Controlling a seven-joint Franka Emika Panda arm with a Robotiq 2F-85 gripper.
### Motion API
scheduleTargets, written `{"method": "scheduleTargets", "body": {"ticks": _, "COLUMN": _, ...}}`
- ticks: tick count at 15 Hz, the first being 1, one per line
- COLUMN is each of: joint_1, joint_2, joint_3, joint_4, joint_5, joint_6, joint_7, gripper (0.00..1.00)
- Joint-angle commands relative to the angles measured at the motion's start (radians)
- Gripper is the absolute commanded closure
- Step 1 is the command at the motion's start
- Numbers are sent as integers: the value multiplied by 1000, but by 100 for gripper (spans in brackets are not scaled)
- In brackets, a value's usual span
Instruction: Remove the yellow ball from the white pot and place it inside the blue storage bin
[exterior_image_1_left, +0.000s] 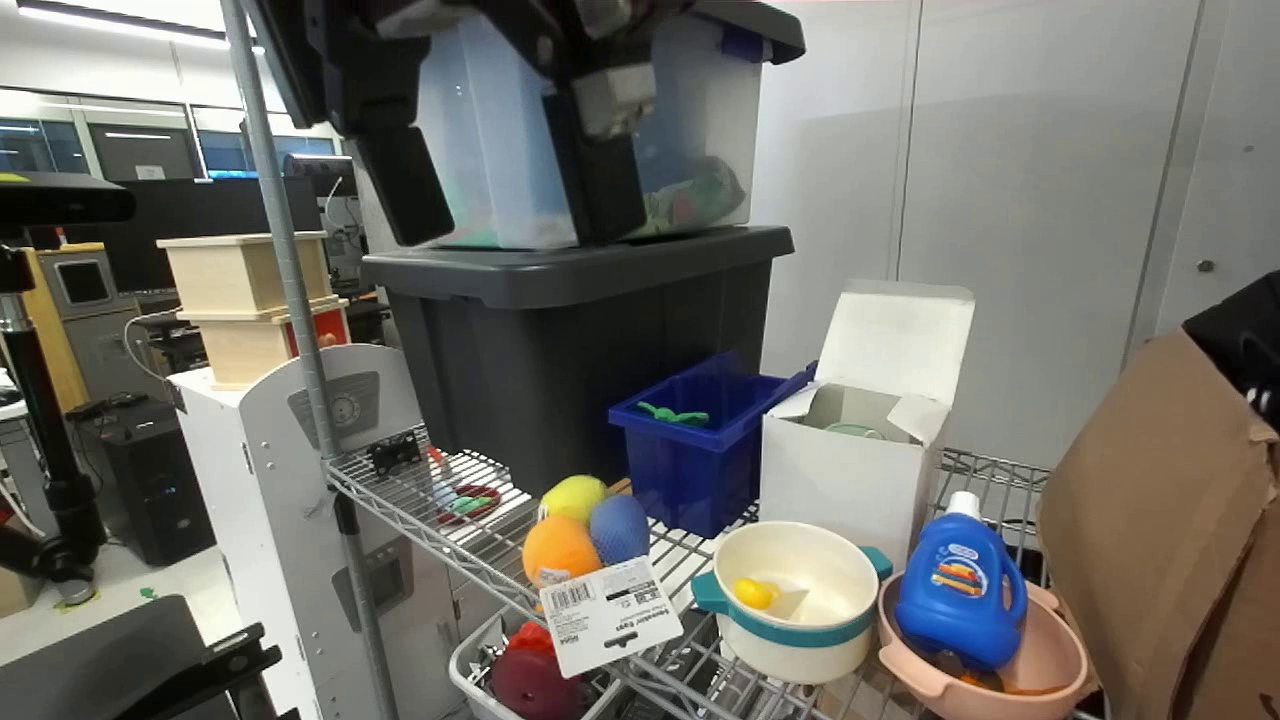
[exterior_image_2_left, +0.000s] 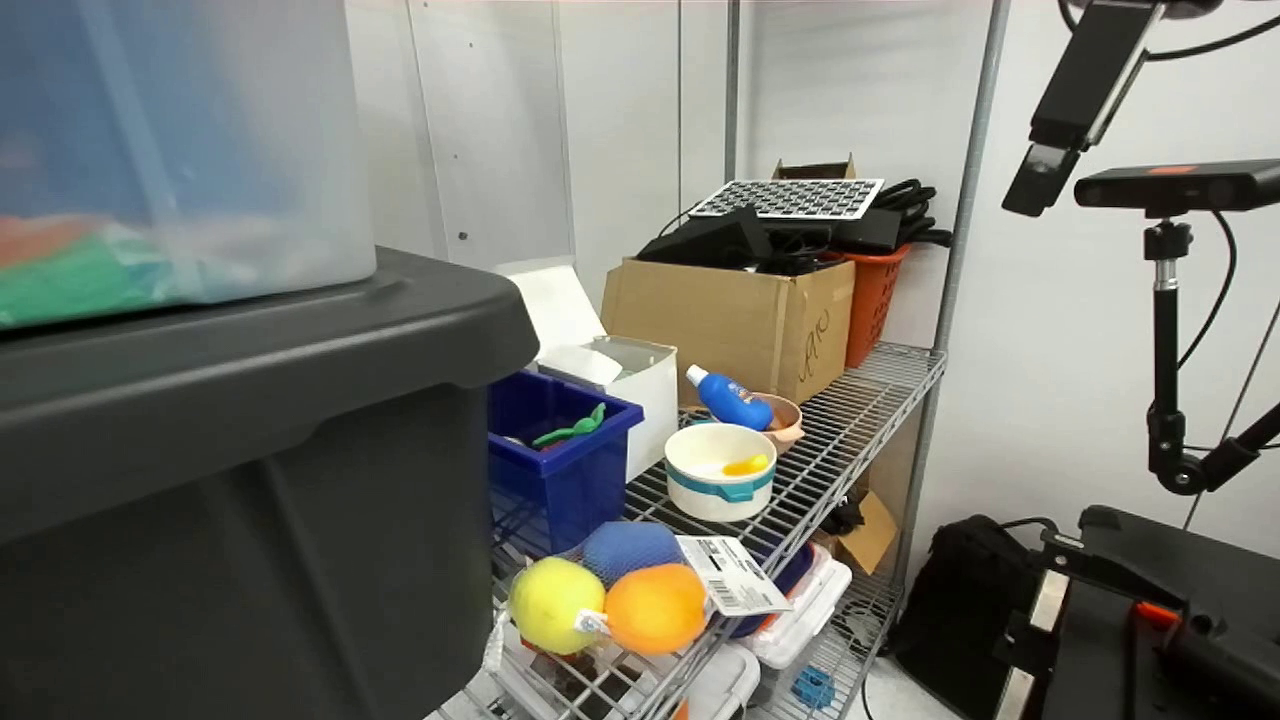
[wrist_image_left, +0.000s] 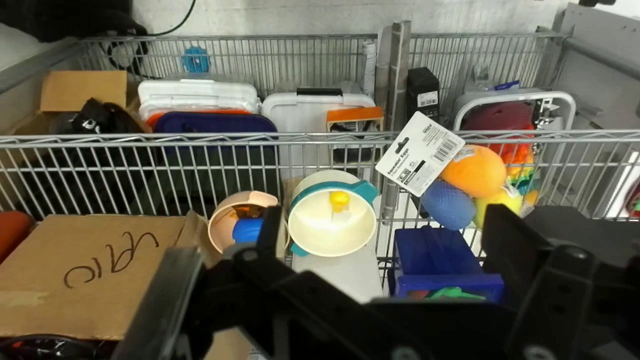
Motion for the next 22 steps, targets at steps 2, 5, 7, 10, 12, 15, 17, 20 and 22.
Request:
{"method": "scheduleTargets", "body": {"ticks": 2, "joint_1": -18, "joint_2": -26, "joint_3": 52, "joint_4": -37, "joint_5": -36, "joint_6": 63, "joint_7": 92, "gripper": 0}}
{"method": "scheduleTargets", "body": {"ticks": 5, "joint_1": -30, "joint_2": -26, "joint_3": 112, "joint_4": -40, "joint_5": -66, "joint_6": 66, "joint_7": 194, "gripper": 0}}
{"method": "scheduleTargets", "body": {"ticks": 7, "joint_1": -36, "joint_2": -23, "joint_3": 153, "joint_4": -39, "joint_5": -95, "joint_6": 58, "joint_7": 271, "gripper": 0}}
{"method": "scheduleTargets", "body": {"ticks": 10, "joint_1": -43, "joint_2": -16, "joint_3": 185, "joint_4": -37, "joint_5": -128, "joint_6": 55, "joint_7": 342, "gripper": 0}}
{"method": "scheduleTargets", "body": {"ticks": 12, "joint_1": -53, "joint_2": 0, "joint_3": 194, "joint_4": -30, "joint_5": -147, "joint_6": 60, "joint_7": 373, "gripper": 0}}
{"method": "scheduleTargets", "body": {"ticks": 15, "joint_1": -22, "joint_2": -9, "joint_3": 162, "joint_4": -24, "joint_5": -114, "joint_6": 10, "joint_7": 317, "gripper": 0}}
{"method": "scheduleTargets", "body": {"ticks": 17, "joint_1": -29, "joint_2": -1, "joint_3": 171, "joint_4": -27, "joint_5": -119, "joint_6": 28, "joint_7": 338, "gripper": 0}}
{"method": "scheduleTargets", "body": {"ticks": 20, "joint_1": -28, "joint_2": -1, "joint_3": 171, "joint_4": -27, "joint_5": -120, "joint_6": 26, "joint_7": 335, "gripper": 0}}
{"method": "scheduleTargets", "body": {"ticks": 22, "joint_1": -28, "joint_2": -1, "joint_3": 171, "joint_4": -28, "joint_5": -120, "joint_6": 26, "joint_7": 334, "gripper": 0}}
